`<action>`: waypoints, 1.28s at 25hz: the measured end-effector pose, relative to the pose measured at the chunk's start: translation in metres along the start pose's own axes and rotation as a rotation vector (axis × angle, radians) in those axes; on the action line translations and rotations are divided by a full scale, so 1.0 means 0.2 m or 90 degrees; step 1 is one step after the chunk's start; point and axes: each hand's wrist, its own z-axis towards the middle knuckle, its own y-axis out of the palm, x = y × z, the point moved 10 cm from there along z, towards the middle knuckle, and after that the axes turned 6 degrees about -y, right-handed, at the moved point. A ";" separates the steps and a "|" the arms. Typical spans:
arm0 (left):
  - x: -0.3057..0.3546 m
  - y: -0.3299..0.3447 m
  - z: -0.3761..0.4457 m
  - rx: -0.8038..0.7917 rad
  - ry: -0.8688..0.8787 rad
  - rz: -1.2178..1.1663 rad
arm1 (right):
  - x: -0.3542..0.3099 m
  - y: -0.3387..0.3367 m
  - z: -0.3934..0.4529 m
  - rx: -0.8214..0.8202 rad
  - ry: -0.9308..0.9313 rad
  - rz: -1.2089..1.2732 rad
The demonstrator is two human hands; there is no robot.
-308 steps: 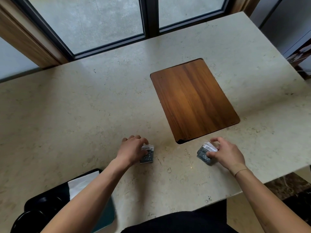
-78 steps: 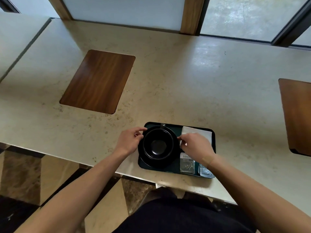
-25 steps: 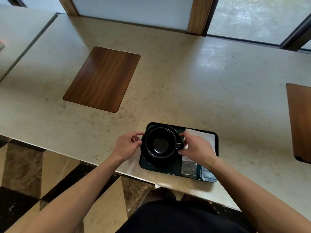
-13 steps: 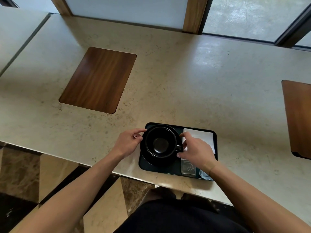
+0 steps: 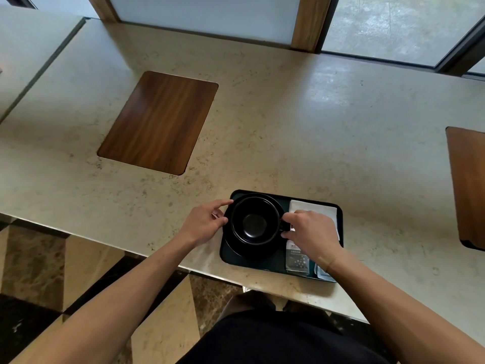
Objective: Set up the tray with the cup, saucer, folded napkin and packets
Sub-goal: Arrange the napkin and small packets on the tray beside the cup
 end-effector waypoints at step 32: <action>0.00 0.00 0.00 0.006 -0.008 -0.007 | 0.02 0.01 -0.01 0.042 0.041 0.071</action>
